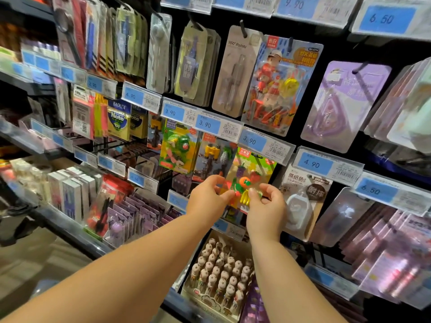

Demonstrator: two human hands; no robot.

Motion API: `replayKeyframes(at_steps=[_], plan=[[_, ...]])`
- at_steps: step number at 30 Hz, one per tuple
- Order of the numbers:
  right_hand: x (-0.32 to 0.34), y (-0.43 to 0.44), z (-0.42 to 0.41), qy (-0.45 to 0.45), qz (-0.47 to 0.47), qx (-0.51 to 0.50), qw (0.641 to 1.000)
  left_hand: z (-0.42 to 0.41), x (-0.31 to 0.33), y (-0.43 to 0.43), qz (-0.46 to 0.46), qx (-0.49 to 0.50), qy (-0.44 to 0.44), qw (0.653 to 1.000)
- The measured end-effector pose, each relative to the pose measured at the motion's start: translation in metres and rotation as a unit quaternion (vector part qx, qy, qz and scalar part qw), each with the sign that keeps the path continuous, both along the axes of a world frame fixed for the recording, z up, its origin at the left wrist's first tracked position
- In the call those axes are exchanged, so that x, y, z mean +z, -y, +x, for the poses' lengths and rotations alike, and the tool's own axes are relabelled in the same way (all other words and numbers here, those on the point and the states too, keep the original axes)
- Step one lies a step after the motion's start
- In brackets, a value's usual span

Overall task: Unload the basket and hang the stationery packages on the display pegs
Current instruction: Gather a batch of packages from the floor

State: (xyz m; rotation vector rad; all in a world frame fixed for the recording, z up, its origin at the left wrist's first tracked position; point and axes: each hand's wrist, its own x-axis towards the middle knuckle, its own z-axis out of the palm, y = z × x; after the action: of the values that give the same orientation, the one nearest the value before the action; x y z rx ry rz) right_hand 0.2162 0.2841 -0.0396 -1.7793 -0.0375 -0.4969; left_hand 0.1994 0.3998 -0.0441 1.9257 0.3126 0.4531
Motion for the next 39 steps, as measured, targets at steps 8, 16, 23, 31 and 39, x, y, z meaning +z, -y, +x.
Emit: replayKeyframes(at_steps=[8, 16, 23, 31, 39], plan=[[-0.003, -0.004, 0.0, -0.021, -0.141, -0.024, 0.989, 0.011, 0.001, 0.003, 0.058, -0.002, -0.011, 0.998], [-0.018, -0.004, -0.02, 0.05, -0.139, 0.014, 0.989, -0.005, -0.015, -0.014, 0.085, 0.022, 0.018, 0.996], [-0.051, -0.036, -0.055, -0.04, -0.213, 0.159, 0.963, -0.066, -0.087, -0.059, 0.072, 0.017, -0.038, 0.997], [-0.193, -0.083, -0.091, -0.356, -0.33, 0.281, 0.828, -0.152, -0.243, -0.137, 0.187, -0.068, -0.363, 0.91], [-0.328, -0.085, -0.118, -0.533, -0.376, 0.289, 0.701, -0.196, -0.322, -0.16, 0.315, -0.134, -0.489, 0.802]])
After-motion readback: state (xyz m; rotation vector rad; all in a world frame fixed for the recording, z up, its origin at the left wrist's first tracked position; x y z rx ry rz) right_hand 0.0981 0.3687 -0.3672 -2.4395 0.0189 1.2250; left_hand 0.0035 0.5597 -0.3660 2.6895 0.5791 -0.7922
